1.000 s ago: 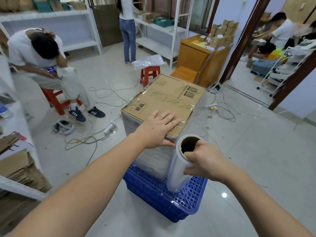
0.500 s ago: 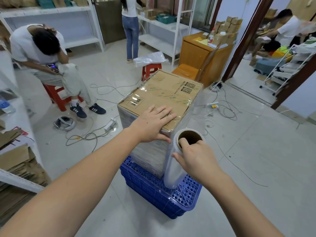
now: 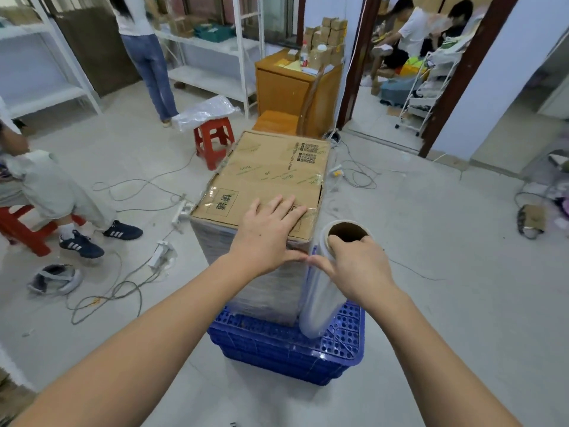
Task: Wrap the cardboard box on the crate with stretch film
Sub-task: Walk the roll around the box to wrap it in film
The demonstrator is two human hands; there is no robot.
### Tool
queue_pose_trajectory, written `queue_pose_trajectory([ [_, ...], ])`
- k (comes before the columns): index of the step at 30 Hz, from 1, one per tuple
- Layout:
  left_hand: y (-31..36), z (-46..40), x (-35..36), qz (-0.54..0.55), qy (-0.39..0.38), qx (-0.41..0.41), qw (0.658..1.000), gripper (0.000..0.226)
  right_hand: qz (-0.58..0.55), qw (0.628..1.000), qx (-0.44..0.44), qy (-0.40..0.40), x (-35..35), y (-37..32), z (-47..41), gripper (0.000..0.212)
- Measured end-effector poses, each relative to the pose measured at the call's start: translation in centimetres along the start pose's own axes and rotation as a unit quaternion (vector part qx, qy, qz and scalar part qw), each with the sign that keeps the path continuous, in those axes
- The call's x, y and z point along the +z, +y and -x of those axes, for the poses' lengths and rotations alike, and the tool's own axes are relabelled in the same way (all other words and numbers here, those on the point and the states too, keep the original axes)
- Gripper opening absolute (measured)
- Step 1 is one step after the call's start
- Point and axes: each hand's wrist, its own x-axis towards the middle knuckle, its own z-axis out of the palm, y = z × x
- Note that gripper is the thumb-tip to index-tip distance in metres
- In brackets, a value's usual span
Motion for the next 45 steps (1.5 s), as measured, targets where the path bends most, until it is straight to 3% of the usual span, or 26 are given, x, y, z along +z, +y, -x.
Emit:
queue_pose_trajectory([
  [6,-3.2,-1.4,-0.7,-0.016,-0.070,0.140,0.988,0.119,-0.050,0.990,0.118,-0.064,-0.5,-2.0,-0.6,0.041],
  [10,-7.8,-2.4,-2.5,-0.006,-0.093,0.265,0.960,0.110,-0.040,0.984,0.164,-0.053,0.1,-3.3,-0.7,0.014],
  [11,-8.7,-2.6,-2.4,-0.006,-0.083,0.282,0.956,0.106,-0.036,0.982,0.181,-0.049,0.1,-3.7,-0.7,0.017],
  [15,-9.2,-2.6,-1.2,-0.012,-0.064,0.289,0.955,0.091,0.031,0.967,0.249,-0.033,-0.4,-4.2,-1.5,0.065],
  [22,-9.0,-2.8,-0.5,-0.037,-0.047,0.277,0.959,0.086,0.023,0.970,0.240,-0.022,-0.5,-1.9,0.9,0.054],
  [26,-8.6,-2.9,-0.4,-0.028,-0.045,0.272,0.961,0.085,0.017,0.984,0.175,-0.035,-0.6,-0.9,3.4,0.054],
  [29,-7.6,-3.0,-0.4,-0.016,-0.042,0.260,0.964,0.084,0.026,1.000,0.005,-0.005,-0.3,-1.4,4.3,0.058],
  [31,-6.7,-3.0,-0.3,-0.011,-0.043,0.255,0.966,0.084,0.032,0.993,-0.108,0.042,-0.2,-2.9,4.7,0.058],
  [34,-5.4,-3.0,-0.2,-0.016,-0.043,0.252,0.967,0.085,0.022,0.976,-0.213,0.050,0.9,-5.6,5.2,0.051],
  [41,-6.3,-2.4,-0.4,-0.009,-0.049,0.241,0.969,0.085,0.009,0.970,-0.243,0.014,0.4,-7.6,4.0,0.051],
  [45,-6.1,-2.4,-0.4,-0.017,-0.051,0.238,0.970,0.085,-0.012,0.981,-0.193,-0.015,-0.1,-7.9,4.6,0.038],
])
